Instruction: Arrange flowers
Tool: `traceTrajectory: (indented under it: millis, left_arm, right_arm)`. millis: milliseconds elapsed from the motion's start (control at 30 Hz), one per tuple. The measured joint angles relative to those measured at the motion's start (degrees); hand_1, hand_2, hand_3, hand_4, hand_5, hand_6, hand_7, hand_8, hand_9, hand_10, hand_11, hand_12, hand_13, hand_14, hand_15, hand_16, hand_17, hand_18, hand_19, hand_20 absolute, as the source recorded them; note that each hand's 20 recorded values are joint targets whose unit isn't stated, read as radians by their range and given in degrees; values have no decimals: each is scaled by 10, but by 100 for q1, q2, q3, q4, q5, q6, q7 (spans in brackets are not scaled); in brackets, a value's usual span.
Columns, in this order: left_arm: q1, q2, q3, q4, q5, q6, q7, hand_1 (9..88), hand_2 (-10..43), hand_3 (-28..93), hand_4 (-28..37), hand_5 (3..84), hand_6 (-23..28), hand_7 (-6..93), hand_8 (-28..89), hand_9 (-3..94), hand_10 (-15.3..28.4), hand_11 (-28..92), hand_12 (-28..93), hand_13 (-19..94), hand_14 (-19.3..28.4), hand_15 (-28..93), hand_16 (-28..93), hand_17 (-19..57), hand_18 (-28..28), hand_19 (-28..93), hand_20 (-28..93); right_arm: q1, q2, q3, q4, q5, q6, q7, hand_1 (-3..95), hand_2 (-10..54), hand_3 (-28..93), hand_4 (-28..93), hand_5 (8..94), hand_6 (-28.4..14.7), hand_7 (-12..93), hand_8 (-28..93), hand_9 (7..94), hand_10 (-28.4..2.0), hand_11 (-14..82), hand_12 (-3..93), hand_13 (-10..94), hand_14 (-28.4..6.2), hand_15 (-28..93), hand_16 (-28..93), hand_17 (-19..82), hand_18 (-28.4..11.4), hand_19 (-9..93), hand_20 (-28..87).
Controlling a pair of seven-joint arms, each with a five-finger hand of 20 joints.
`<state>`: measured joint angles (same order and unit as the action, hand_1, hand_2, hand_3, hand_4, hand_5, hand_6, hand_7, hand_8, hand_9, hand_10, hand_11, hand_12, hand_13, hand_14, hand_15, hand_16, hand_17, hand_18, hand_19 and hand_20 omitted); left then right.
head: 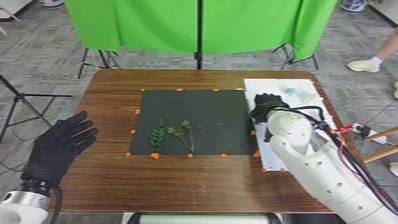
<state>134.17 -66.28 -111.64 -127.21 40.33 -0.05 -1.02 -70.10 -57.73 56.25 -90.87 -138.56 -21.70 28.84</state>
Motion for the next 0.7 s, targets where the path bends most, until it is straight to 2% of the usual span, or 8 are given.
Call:
traceTrajectory:
  millis: [67,167,233,300,467,500,567,700]
  left_arm:
    - [-5,0,0,5,0,-2,-2,253,6,703,-283,347,42,243,-132,280,124,320,137,217,146,498,-45,-84,209,494,68]
    - [-24,3,1,21,0,-8,-9,254,6,703,-283,347,41,245,-132,280,125,321,138,218,145,498,-46,-84,209,494,68]
    - [-35,3,3,28,0,-12,-12,254,6,704,-283,347,41,244,-132,280,125,321,137,217,146,498,-45,-84,209,494,68]
    - [-41,3,3,31,0,-15,-12,255,7,705,-283,347,41,245,-133,280,125,321,137,218,145,498,-46,-84,209,494,68]
    - [-43,3,3,32,0,-19,-14,256,8,705,-283,347,41,245,-133,279,125,322,138,217,145,498,-45,-84,209,494,68]
    - [-43,3,3,32,0,-19,-14,256,8,705,-283,347,40,246,-133,280,124,322,137,218,146,498,-46,-84,209,494,68]
    - [-41,3,2,32,0,-21,-14,256,9,704,-283,347,41,245,-133,280,125,322,137,217,146,498,-46,-84,208,494,68]
    - [-42,3,3,32,1,-22,-13,257,9,704,-283,347,41,246,-134,280,125,321,138,217,146,498,-46,-84,209,494,68]
  right_arm:
    - [-47,0,36,-10,22,56,-18,379,-18,932,-181,876,-71,298,59,864,-86,496,282,820,-20,751,305,319,-162,843,353]
    - [-132,3,96,-53,62,172,-19,377,15,932,-168,849,-70,395,18,837,-93,530,314,769,-55,856,310,298,-168,840,400]
    - [-208,9,141,-101,78,292,-20,376,28,932,-157,842,-75,440,-9,813,-112,592,334,770,-61,887,300,300,-174,851,412]
    - [-300,20,191,-149,126,468,-20,374,35,932,-148,839,-78,463,-20,814,-116,606,334,775,-64,897,295,304,-177,858,414]
    - [-525,67,266,-237,174,980,-65,370,37,932,-145,849,-79,442,-18,811,-109,606,343,781,-59,897,297,309,-179,863,409]
    - [-558,73,284,-262,174,1006,-74,366,37,932,-146,857,-78,418,-15,810,-102,601,347,781,-56,892,298,310,-178,863,404]
    - [-589,79,305,-306,173,1002,-78,351,31,932,-139,889,-83,301,24,810,-88,591,354,782,-49,879,300,311,-178,868,388]
    - [-592,79,324,-363,169,889,-53,355,22,932,-142,899,-110,218,61,811,-87,587,358,785,-47,876,297,312,-178,869,382]
